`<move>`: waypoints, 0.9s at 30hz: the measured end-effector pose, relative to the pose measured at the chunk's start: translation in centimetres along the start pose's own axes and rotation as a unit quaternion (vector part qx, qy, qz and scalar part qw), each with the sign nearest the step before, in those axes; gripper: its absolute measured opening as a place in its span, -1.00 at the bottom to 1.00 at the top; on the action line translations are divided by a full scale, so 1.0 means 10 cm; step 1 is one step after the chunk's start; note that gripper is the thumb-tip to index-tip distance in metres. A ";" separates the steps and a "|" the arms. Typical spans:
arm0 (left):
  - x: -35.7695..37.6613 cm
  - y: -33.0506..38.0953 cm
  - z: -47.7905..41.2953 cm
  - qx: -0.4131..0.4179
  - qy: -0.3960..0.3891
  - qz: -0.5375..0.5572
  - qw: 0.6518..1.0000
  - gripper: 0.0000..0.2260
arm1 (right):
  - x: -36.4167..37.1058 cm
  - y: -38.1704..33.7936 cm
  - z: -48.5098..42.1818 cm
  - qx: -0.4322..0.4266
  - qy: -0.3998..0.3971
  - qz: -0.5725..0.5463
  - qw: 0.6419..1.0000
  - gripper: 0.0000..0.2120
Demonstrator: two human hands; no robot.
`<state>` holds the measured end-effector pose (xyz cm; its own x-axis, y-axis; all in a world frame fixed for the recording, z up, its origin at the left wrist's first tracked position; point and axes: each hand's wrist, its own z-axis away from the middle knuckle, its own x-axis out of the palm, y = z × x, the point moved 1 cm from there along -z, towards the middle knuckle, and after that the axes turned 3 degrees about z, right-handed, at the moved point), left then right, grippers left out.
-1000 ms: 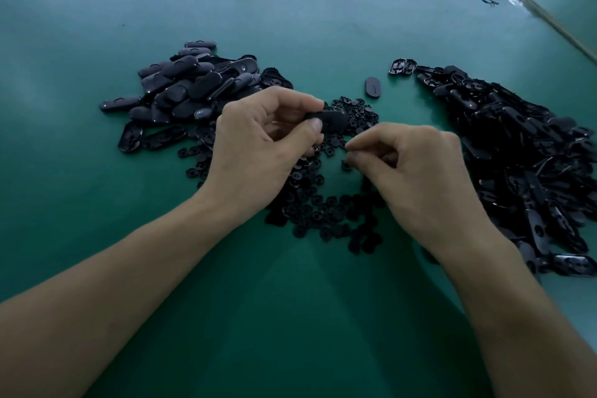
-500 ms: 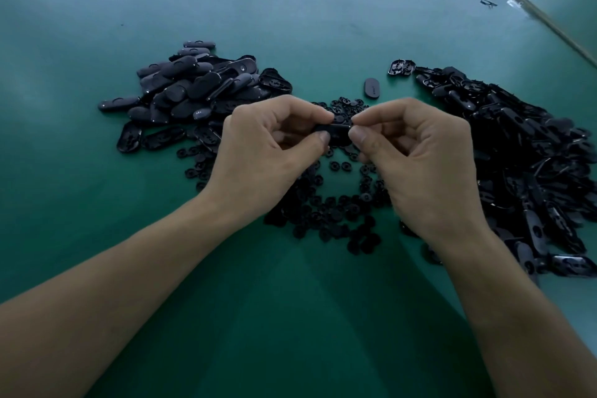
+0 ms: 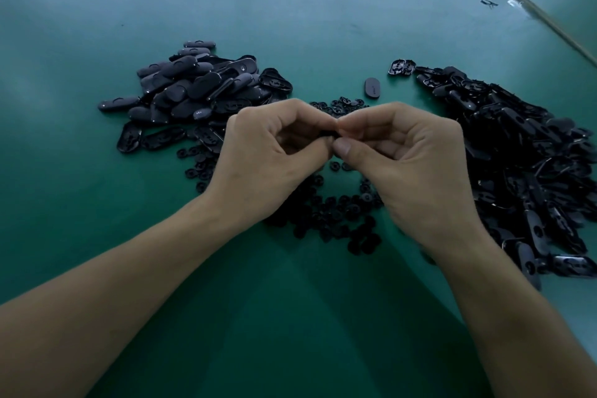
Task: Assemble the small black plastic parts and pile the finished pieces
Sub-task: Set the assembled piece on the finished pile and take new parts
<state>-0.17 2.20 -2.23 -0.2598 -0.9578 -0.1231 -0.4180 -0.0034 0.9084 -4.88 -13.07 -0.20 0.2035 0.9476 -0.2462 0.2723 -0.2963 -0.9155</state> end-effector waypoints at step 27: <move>-0.02 0.01 -0.01 -0.004 0.003 -0.008 1.000 -0.79 | -0.02 -0.05 0.02 0.033 0.024 0.163 0.986 -0.69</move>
<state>-0.09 2.37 -2.10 -0.2482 -0.9590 -0.1365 -0.4156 -0.0219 0.9093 -5.25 -13.08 0.19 0.3154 0.7958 -0.5169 0.1227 -0.5743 -0.8094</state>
